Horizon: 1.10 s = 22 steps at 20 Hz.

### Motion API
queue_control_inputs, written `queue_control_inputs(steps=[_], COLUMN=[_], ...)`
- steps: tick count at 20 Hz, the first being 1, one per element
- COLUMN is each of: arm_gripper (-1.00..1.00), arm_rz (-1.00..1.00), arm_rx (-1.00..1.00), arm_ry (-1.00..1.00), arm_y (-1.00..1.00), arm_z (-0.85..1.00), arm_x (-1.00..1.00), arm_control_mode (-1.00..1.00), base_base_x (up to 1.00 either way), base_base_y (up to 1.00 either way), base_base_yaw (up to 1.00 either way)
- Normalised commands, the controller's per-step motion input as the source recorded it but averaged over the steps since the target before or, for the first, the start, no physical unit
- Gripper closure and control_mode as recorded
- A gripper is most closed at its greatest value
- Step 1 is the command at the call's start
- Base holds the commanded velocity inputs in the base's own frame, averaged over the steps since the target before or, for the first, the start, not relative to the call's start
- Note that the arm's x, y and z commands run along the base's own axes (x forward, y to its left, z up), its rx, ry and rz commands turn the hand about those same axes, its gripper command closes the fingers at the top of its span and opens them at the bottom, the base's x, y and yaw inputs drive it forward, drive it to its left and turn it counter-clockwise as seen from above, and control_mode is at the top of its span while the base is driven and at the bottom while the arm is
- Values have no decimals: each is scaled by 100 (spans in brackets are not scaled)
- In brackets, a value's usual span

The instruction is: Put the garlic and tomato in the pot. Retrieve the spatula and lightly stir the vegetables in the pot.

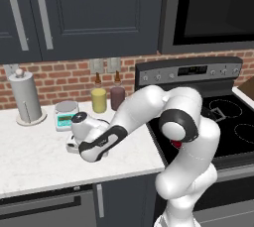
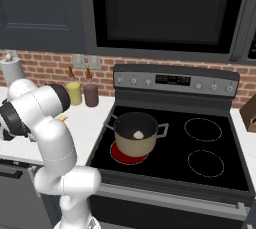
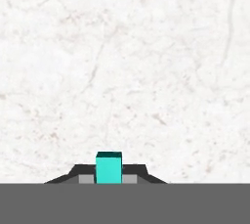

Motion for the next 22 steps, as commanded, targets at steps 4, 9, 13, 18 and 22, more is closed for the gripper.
queue_control_inputs(steps=[4,9,13,18,22], arm_gripper=[100,100,100,100,100], arm_rz=[0,0,-2,-15,-26], arm_rx=[5,12,31,46,51], arm_ry=[-8,-9,-3,0,0], arm_y=[-5,-18,-17,-13,-23], arm_z=[-25,11,94,100,100], arm_x=[-9,-30,-47,-52,-54], arm_control_mode=[-100,-100,-100,-100,-100], base_base_x=[0,0,0,0,0], base_base_y=[0,0,0,0,0], base_base_yaw=[0,0,0,0,0])
